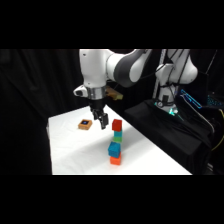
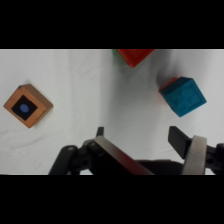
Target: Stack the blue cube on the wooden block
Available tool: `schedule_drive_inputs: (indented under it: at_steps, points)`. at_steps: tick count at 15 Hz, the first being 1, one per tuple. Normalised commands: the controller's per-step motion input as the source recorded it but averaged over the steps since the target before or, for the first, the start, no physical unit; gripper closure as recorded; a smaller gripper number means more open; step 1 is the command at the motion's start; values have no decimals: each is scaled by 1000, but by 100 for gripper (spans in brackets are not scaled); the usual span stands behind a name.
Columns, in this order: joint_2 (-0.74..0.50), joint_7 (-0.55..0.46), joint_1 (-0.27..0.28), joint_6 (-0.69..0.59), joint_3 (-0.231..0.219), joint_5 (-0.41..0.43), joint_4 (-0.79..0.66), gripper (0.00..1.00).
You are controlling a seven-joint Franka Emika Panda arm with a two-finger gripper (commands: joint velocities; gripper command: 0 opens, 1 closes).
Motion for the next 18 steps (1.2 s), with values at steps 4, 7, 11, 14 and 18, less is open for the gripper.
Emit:
schedule_drive_inputs:
  at_steps: [4,7,11,14,18]
  points:
    - [-63,-113,-19,72,58,62,-54,0]
    - [-120,-356,-34,192,123,195,-132,0]
    - [-138,-471,-36,256,150,257,-159,0]
    - [-107,-568,-49,238,158,273,-191,0]
    - [-63,-512,-50,218,111,158,-205,0]
